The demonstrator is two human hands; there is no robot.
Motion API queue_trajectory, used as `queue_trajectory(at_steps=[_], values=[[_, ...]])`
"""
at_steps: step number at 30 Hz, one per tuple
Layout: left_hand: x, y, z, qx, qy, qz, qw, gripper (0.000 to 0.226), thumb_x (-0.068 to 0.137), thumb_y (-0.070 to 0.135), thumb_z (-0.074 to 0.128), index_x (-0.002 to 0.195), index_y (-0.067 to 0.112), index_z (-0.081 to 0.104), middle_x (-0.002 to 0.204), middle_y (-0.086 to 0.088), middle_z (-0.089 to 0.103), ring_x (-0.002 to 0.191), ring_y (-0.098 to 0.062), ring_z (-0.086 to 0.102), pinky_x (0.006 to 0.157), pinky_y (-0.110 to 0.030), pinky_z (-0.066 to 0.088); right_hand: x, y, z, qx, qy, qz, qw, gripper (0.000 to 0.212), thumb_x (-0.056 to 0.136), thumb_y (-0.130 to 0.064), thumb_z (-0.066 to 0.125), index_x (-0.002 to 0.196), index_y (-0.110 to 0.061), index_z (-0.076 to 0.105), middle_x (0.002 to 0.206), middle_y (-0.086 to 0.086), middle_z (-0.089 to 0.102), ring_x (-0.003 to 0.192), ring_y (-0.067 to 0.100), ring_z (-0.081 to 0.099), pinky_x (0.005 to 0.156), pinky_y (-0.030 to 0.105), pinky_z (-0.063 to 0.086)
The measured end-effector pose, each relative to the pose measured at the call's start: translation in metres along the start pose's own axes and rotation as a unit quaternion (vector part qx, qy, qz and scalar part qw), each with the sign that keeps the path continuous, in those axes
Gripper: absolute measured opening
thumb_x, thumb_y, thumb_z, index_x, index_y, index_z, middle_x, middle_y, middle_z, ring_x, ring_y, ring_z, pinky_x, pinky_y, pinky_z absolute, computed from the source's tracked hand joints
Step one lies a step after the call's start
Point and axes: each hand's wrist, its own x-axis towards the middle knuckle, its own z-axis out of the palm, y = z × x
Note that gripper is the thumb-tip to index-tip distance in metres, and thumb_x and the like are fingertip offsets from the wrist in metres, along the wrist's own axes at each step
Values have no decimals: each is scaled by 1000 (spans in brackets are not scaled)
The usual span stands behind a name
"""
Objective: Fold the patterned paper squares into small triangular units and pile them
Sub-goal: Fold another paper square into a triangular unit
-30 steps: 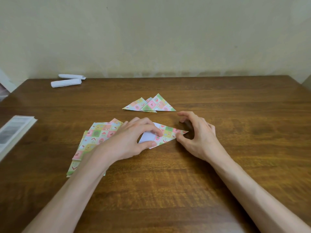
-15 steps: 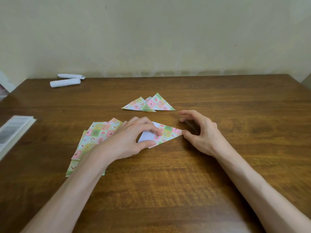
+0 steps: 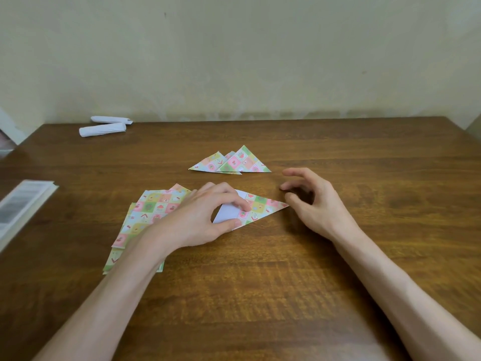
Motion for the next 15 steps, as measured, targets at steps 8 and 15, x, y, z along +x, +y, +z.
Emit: queue_trajectory(at_steps=[8,15], values=[[0,-1,-5,17,-25,-3,1000,32,95,48,69,124,58,60,127,31,47,128,-2,39,111,-41,35,-22,-25,42,-169,-14,-103,980,81,69,-80,59,140,-41,51,130,-20,50,138,7,33,114,45,21],[-2,-3,-6,13,-41,-7,999,35,97,45,68,127,58,57,130,33,43,131,-1,36,114,-44,33,-18,-26,44,-200,-34,-72,976,96,59,-86,50,145,-45,42,137,-18,45,138,9,30,118,46,16]])
